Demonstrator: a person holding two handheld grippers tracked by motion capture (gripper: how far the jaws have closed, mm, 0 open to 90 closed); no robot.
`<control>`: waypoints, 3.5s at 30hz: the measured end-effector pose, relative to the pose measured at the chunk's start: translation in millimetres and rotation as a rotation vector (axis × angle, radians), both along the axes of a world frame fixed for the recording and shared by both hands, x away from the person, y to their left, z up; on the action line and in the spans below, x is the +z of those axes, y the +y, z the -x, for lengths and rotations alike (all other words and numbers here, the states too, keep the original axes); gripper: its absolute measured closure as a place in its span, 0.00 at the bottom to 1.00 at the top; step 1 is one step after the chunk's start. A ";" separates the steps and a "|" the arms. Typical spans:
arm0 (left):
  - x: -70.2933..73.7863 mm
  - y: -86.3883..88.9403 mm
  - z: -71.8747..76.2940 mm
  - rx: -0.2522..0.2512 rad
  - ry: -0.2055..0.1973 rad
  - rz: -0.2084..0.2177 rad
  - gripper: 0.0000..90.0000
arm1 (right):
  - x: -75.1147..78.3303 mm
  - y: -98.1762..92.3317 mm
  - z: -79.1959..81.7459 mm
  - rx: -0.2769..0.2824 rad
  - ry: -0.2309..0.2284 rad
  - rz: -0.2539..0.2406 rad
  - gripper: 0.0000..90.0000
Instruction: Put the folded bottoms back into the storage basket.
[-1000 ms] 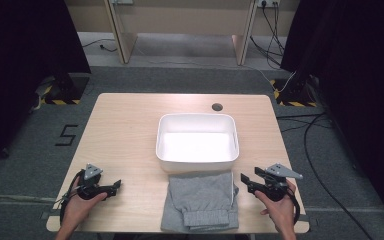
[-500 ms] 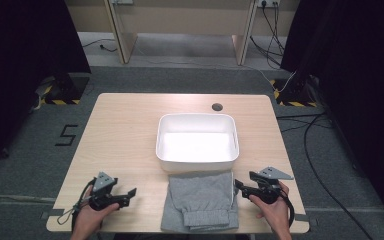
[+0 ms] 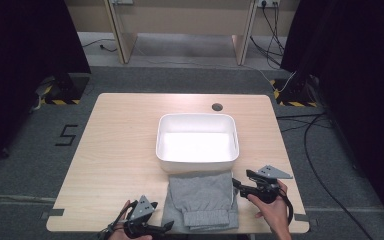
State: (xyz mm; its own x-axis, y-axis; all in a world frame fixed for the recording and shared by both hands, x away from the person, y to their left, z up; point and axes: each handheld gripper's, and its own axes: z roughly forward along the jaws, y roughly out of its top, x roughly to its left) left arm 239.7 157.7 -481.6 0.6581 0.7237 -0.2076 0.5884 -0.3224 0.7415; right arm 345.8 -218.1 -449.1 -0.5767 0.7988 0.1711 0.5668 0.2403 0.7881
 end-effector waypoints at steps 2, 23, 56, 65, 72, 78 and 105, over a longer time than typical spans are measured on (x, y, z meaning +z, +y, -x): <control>-2.1 -3.5 0.8 -0.001 0.001 -0.002 0.16 | -1.6 3.3 -1.4 0.005 0.002 0.010 0.35; -10.1 -58.4 7.2 -0.040 -0.043 -0.026 0.02 | -6.4 20.8 -13.9 0.044 0.014 0.056 0.35; -5.4 -58.0 2.2 -0.198 -0.171 -0.003 0.77 | -26.3 36.0 -14.7 0.074 0.056 0.007 0.77; 8.6 -48.1 16.1 -0.219 -0.200 0.023 0.78 | -14.0 36.8 6.5 0.095 0.005 -0.047 0.79; 26.3 -46.2 24.0 -0.249 -0.226 0.045 0.78 | 3.2 40.6 16.1 0.106 -0.043 -0.072 0.80; 45.8 -42.0 29.8 -0.258 -0.248 0.072 0.78 | 26.4 43.7 26.2 0.120 -0.094 -0.086 0.80; 89.3 -31.5 21.4 -0.271 -0.283 0.070 0.78 | 66.8 47.2 24.9 0.147 -0.171 -0.089 0.80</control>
